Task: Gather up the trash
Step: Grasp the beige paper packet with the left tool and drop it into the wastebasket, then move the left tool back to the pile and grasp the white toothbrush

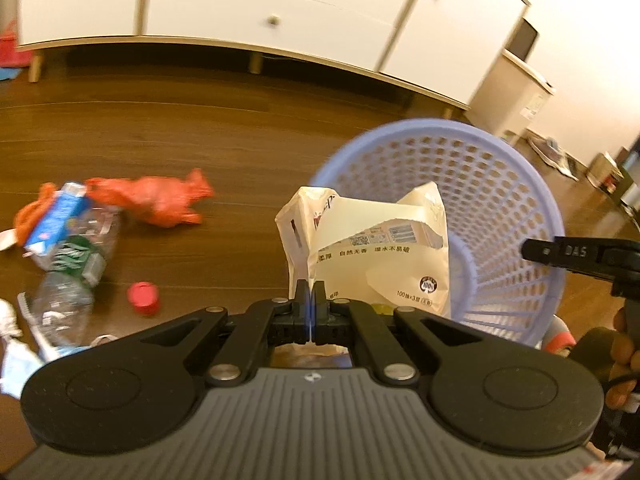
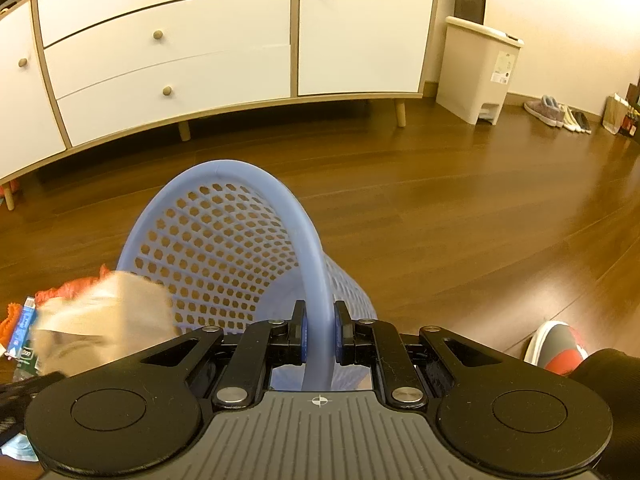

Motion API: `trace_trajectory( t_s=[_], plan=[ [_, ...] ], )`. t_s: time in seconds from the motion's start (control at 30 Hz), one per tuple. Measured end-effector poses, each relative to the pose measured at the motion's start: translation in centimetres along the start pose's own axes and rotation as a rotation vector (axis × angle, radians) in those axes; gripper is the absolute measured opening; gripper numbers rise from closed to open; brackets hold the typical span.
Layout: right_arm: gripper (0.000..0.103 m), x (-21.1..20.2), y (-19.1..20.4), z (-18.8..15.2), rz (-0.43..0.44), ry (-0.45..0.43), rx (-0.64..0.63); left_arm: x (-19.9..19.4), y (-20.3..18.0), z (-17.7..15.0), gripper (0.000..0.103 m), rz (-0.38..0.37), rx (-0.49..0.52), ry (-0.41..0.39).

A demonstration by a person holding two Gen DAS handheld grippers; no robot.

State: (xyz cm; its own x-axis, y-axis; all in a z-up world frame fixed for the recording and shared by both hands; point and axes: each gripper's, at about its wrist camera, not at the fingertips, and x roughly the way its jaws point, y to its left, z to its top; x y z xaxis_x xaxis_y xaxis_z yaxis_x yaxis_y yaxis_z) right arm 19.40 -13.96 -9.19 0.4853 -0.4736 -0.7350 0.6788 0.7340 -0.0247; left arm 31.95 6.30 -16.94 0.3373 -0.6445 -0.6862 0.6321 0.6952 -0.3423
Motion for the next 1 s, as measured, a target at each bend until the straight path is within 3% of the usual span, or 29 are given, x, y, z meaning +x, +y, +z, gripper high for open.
trace_trajectory(
  t_s=[0.07,0.13,0.2,0.4,0.77,1.0],
  plan=[
    [0.009,0.0,0.0,0.0,-0.001,0.001,0.003,0.8,-1.2,-0.1,0.003,-0.046,0.016,0.016],
    [0.009,0.1,-0.2,0.1,-0.001,0.005,0.013,1.5,-2.0,-0.2,0.022,-0.061,0.027,0.033],
    [0.009,0.2,-0.4,0.2,-0.002,0.009,0.026,1.6,-2.6,-0.3,0.027,-0.068,0.043,0.032],
    [0.009,0.1,-0.5,0.3,-0.002,0.013,0.042,1.0,-1.2,-1.1,0.03,-0.055,0.022,0.046],
    [0.009,0.1,-0.9,0.3,-0.002,0.019,0.046,-2.1,3.0,-2.3,0.03,0.046,-0.036,0.029],
    [0.009,0.1,-0.9,0.4,-0.003,0.021,0.053,-4.0,6.1,-4.2,0.038,0.133,-0.073,0.029]
  ],
)
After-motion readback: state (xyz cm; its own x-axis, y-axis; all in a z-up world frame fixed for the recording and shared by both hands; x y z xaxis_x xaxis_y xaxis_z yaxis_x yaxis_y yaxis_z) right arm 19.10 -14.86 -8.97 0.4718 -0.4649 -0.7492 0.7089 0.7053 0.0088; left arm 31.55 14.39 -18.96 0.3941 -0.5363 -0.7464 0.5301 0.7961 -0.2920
